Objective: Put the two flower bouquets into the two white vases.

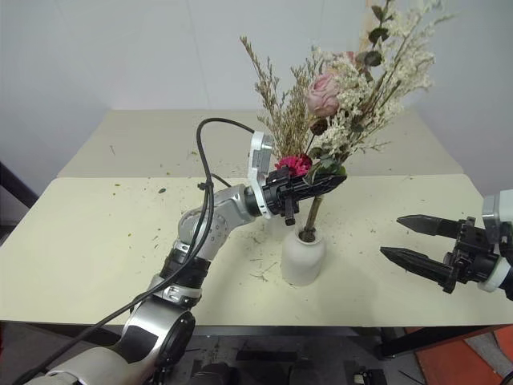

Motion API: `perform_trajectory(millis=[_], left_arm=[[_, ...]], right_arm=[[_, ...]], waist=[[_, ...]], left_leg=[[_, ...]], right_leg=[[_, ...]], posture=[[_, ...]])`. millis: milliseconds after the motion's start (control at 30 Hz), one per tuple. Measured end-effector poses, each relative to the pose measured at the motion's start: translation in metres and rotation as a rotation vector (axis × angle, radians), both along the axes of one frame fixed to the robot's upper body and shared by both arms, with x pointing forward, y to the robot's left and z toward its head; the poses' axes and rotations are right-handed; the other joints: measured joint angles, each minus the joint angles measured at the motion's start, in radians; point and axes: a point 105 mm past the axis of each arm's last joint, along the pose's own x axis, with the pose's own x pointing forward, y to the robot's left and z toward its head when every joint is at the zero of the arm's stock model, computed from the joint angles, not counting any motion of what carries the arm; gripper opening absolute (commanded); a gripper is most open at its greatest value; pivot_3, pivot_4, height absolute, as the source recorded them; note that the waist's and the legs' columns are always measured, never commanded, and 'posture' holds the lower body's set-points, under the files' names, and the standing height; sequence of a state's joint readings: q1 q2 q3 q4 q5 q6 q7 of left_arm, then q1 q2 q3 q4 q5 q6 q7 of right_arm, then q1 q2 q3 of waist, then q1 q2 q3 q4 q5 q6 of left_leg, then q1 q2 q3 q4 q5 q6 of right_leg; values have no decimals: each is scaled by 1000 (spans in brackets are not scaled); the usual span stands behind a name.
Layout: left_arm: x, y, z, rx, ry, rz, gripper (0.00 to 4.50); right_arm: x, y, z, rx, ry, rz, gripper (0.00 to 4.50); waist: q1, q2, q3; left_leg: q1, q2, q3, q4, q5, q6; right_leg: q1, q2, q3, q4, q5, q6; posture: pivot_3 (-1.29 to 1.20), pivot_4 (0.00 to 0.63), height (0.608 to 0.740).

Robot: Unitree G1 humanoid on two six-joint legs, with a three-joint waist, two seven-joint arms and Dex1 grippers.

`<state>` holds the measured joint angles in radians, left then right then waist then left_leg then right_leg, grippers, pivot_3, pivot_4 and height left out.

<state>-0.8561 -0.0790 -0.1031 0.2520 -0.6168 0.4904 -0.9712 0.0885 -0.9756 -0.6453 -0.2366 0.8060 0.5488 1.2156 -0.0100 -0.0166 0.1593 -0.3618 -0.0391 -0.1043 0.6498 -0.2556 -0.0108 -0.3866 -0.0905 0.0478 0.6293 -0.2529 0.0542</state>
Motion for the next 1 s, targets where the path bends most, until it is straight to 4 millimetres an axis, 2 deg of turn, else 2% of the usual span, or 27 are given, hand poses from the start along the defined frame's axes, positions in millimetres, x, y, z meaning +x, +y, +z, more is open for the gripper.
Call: perform_trajectory(millis=[267, 333, 367, 533, 700, 833, 1000], left_arm=[[-3, 2, -5, 7, 0, -2, 169], [-3, 3, -8, 18, 9, -2, 880], [-3, 3, -8, 22, 9, -3, 1038], [-5, 5, -12, 59, 14, -17, 2528], [-10, 15, -6, 72, -24, -26, 4093], [-11, 29, -7, 109, -53, -31, 4093], [-18, 55, -12, 222, -145, -84, 4093]], right_arm=[[0, 0, -1, 6, -3, -10, 4500], [1, 0, -1, 5, -4, -15, 4500], [1, 0, -1, 5, -4, -16, 4500], [1, 0, -1, 4, -6, -17, 4500], [4, -2, 1, 3, -16, -32, 4500], [6, -3, 3, -1, -27, -38, 4500], [9, -6, 0, -8, -20, -51, 4500]], waist=[[0, 0, 0], [-1, 0, 0], [0, 0, 0], [-1, 1, 0], [-2, 1, -1], [-3, 2, -1], [-5, 6, -4]], left_leg=[[0, 0, 0, 0, 0, 0], [0, 0, 0, 0, 0, 0], [0, 0, 0, 0, 0, 0], [0, 0, 0, 0, 0, 0], [0, 0, 0, 0, 0, 0], [1, 0, 0, 0, 0, 0], [1, 0, 0, 0, 0, 0]], right_leg=[[0, 0, 0, 0, 0, 0], [0, 0, 0, 0, 0, 0], [0, 0, 0, 0, 0, 0], [0, 0, 0, 0, 0, 0], [0, 0, 0, 0, 0, 0], [0, 0, 0, 0, 0, 0], [0, 0, 0, 0, 0, 0]], posture=[[0, 150, 740], [0, 150, 740], [0, 150, 740], [0, 150, 740], [0, 150, 740], [0, 150, 740], [0, 150, 740]])
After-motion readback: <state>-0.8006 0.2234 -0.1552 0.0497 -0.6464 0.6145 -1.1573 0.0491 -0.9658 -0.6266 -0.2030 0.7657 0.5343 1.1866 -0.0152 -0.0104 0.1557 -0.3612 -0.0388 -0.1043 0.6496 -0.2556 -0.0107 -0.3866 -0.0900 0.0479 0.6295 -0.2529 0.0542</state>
